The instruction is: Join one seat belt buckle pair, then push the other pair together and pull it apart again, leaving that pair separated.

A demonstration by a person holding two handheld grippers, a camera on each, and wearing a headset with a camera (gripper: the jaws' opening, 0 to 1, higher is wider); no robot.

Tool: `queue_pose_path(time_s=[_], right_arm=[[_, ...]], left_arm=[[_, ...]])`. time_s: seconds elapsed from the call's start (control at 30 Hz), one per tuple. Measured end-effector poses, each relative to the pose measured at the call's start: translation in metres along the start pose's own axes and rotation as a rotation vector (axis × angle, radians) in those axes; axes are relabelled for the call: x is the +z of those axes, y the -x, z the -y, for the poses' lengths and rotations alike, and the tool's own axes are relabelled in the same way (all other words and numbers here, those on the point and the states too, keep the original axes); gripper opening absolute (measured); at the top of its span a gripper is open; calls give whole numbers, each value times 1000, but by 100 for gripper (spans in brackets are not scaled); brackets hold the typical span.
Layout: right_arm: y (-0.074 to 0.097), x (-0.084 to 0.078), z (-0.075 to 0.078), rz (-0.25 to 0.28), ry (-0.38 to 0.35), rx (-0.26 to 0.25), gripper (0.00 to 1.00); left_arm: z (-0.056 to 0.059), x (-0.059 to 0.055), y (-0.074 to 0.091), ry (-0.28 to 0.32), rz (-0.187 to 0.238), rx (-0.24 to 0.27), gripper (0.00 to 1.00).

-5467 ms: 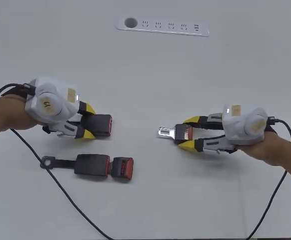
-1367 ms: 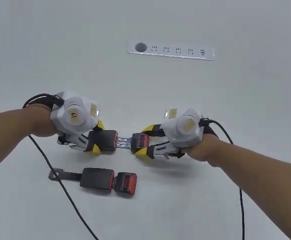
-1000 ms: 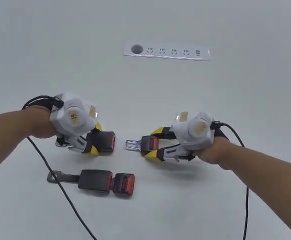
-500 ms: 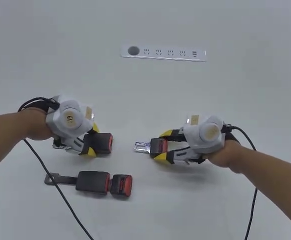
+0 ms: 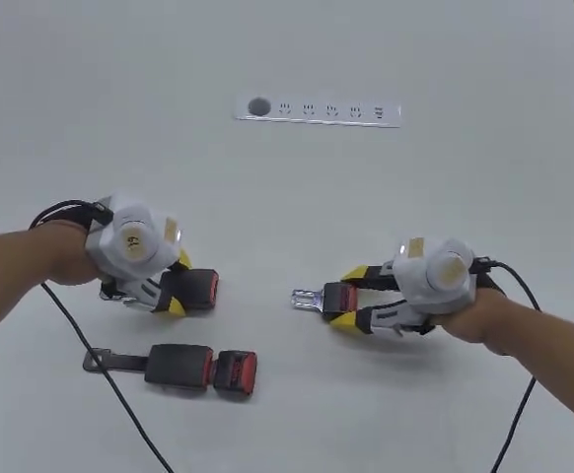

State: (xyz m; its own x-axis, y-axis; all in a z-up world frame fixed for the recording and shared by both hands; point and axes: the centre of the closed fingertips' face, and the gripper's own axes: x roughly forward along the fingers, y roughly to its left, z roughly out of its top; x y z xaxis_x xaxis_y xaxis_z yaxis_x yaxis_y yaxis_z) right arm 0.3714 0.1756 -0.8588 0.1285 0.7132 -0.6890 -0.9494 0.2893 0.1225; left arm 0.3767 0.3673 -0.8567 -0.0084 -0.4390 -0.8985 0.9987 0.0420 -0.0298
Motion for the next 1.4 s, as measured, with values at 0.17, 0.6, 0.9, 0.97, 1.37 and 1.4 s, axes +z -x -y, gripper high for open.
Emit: queue_pose_path(time_s=[0.17, 0.6, 0.9, 0.97, 1.37, 1.4], right_arm=[[5, -5, 1, -12, 3, -10, 36], [12, -11, 3, -38, 9, -20, 38], [28, 7, 15, 72, -73, -146, 66], [33, 10, 20, 100, -116, -190, 73], [66, 15, 26, 192, -260, -460, 88], [69, 16, 24, 203, -263, -476, 89]], left_arm=[[0, 0, 0, 0, -7, 1, 35], [1, 2, 0, -12, -8, 4, 35], [-2, 21, 9, 177, 131, 53, 57], [-11, 24, 17, 248, 175, 111, 62], [-9, 27, 61, 558, 368, 336, 95], [-4, 26, 65, 579, 370, 339, 95]])
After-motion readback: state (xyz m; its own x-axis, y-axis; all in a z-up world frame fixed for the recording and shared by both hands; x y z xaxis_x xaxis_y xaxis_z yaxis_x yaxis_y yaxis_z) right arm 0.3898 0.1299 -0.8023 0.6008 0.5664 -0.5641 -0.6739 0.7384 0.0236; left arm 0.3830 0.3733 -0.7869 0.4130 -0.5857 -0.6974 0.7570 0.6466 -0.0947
